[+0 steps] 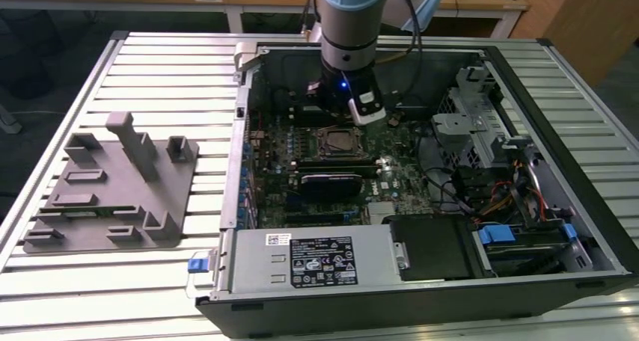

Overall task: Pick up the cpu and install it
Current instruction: 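Install the first cpu locking lever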

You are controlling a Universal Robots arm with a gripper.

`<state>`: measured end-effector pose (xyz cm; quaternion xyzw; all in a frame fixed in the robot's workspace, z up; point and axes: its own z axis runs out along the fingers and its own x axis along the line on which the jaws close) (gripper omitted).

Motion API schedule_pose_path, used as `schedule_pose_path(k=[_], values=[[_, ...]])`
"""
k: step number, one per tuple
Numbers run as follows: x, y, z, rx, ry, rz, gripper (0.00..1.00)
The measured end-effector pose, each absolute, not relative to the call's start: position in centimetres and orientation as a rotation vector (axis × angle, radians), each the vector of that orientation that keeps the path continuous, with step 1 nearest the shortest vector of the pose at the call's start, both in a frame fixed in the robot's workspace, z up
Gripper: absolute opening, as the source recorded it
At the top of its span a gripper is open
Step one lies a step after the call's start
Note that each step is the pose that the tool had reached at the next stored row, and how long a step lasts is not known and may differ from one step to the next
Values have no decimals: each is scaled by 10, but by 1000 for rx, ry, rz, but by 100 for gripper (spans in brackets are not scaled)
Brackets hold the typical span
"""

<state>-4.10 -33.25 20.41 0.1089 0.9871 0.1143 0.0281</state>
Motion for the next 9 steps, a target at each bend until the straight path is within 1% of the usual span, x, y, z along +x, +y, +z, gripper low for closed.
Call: schedule_pose_path(k=[9], values=[[-46, -332, 203, 352, 3002, 360, 11]])
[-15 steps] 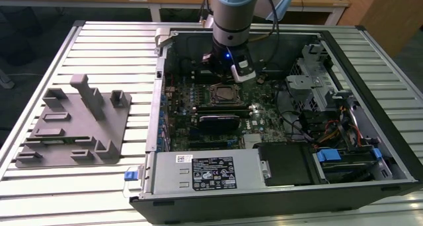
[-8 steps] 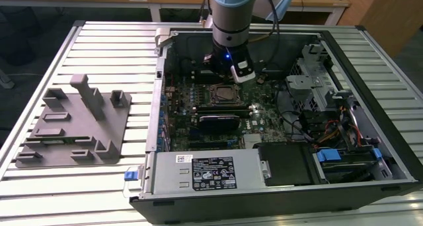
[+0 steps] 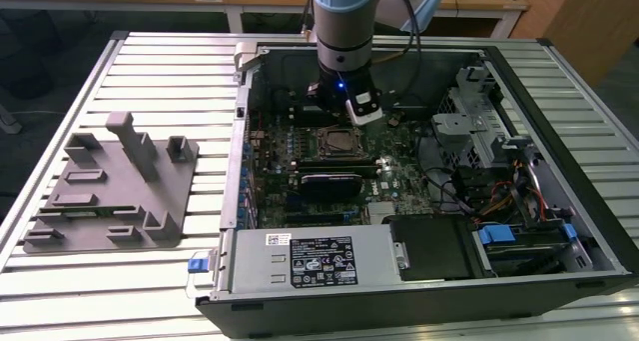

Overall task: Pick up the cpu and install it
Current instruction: 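Install the first cpu locking lever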

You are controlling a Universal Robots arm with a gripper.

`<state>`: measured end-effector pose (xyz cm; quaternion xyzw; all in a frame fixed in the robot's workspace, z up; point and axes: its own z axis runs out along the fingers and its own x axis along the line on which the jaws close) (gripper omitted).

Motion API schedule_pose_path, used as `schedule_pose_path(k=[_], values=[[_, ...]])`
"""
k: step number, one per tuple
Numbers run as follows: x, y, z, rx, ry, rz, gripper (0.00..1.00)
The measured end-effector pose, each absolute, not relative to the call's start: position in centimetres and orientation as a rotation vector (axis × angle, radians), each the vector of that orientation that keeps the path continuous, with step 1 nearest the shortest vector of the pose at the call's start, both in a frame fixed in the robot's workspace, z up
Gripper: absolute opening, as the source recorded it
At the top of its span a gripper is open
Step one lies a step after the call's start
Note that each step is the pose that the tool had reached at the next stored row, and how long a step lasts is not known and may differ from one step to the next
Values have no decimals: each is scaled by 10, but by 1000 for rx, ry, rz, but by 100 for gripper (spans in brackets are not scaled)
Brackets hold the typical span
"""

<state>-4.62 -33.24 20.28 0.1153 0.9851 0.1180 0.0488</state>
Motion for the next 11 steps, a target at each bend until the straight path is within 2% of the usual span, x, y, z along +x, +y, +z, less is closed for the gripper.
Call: schedule_pose_path(k=[11], values=[[-50, -331, 200, 432, 2976, 355, 11]])
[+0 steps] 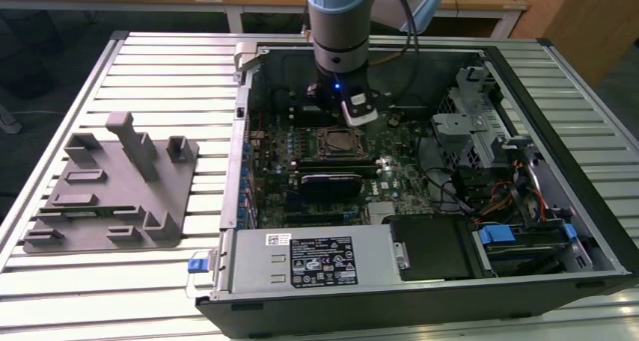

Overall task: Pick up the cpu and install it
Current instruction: 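Install the first cpu locking lever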

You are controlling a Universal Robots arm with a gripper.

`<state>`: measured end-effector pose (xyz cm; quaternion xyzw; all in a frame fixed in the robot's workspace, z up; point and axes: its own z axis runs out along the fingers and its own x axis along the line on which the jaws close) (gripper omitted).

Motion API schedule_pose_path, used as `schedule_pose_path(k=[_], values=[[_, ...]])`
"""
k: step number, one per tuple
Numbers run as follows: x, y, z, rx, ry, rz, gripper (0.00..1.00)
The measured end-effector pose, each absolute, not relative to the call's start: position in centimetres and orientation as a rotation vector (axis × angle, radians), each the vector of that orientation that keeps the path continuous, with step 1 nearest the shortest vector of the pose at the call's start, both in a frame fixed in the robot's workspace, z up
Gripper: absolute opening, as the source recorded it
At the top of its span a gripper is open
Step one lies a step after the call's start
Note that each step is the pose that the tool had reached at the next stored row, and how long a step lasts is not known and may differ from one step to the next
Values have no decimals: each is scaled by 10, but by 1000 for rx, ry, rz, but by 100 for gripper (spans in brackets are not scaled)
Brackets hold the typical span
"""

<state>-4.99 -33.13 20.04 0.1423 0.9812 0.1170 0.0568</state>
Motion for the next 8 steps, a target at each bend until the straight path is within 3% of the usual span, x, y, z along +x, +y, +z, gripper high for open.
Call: schedule_pose_path(k=[8], values=[[-53, -328, 200, 470, 2967, 352, 11]])
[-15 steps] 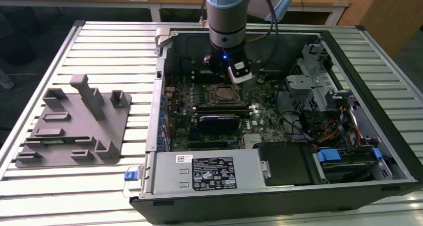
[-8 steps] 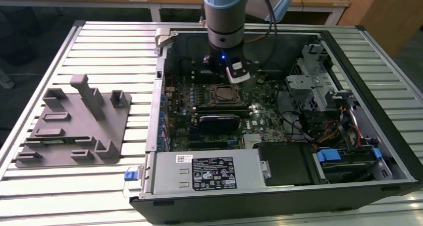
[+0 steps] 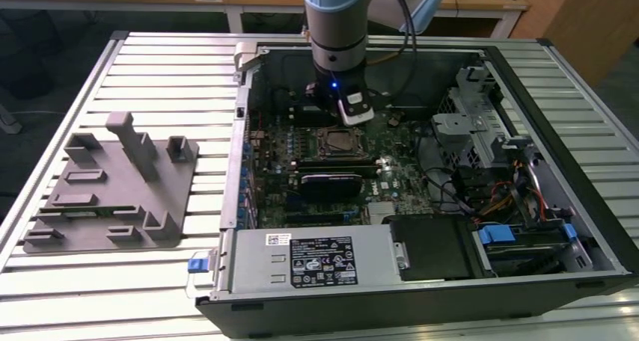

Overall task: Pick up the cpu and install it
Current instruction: 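Install the first cpu locking lever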

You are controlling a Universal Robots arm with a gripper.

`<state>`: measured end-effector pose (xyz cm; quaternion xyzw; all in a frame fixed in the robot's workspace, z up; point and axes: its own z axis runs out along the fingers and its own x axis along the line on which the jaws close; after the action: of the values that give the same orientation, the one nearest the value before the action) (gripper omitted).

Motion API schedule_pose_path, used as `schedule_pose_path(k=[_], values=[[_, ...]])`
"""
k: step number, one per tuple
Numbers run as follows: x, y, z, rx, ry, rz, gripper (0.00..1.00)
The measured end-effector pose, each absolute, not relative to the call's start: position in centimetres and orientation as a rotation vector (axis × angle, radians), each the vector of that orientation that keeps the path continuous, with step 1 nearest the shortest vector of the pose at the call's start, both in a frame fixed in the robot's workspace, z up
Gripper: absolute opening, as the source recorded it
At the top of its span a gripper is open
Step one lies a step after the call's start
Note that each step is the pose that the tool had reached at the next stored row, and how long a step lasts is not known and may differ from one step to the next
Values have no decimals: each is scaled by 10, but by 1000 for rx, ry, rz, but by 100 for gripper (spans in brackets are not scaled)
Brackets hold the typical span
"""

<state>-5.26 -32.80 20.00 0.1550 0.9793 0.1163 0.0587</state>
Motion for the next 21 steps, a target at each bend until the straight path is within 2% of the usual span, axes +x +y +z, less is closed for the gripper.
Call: schedule_pose_path(k=[21], values=[[-53, -333, 197, 484, 2954, 355, 11]])
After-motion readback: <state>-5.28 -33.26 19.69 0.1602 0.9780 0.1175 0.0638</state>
